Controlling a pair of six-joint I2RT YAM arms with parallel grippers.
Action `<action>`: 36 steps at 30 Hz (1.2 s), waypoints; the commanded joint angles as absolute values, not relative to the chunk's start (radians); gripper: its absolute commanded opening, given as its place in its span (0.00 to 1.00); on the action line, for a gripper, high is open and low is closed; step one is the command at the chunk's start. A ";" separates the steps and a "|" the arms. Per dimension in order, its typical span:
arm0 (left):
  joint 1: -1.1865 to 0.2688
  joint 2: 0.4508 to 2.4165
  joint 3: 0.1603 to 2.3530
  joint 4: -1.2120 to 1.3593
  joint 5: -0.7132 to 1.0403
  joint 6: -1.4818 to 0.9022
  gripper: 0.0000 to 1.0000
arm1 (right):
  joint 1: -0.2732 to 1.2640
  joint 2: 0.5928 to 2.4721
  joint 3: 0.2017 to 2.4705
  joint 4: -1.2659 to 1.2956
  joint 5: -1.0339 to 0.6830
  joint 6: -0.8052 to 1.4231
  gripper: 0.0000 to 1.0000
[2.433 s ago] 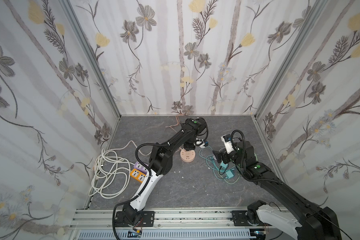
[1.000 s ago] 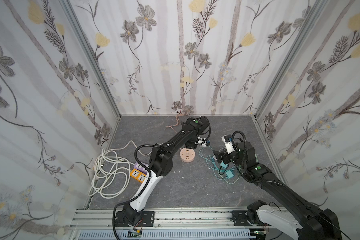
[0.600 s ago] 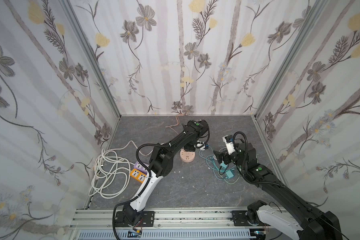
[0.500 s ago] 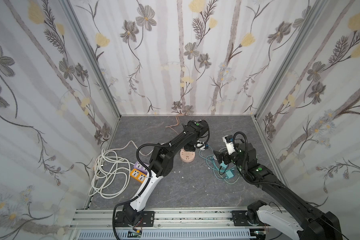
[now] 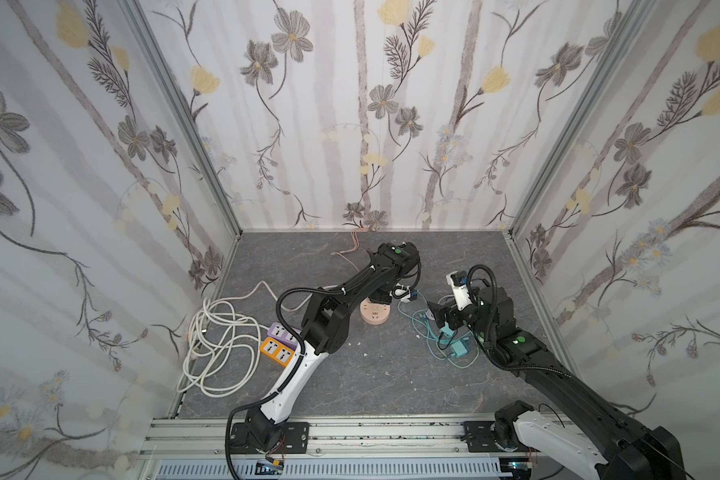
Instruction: Insert the plug
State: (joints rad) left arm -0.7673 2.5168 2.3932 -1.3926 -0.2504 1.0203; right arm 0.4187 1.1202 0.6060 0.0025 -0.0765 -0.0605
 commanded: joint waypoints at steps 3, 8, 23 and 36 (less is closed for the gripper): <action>-0.781 2.619 2.415 -1.441 -0.167 1.064 0.00 | 0.420 1.127 0.593 0.024 -0.101 -0.058 0.99; -0.779 2.684 2.505 -1.500 -0.110 1.064 0.00 | 0.420 1.142 0.594 0.021 -0.115 -0.046 0.99; -0.761 2.722 2.709 -1.586 0.039 1.040 0.22 | 0.420 1.217 0.699 -0.039 -0.184 0.043 0.99; -0.725 2.681 2.740 -1.559 0.044 1.037 0.42 | 0.419 1.166 0.679 -0.033 -0.173 0.069 0.99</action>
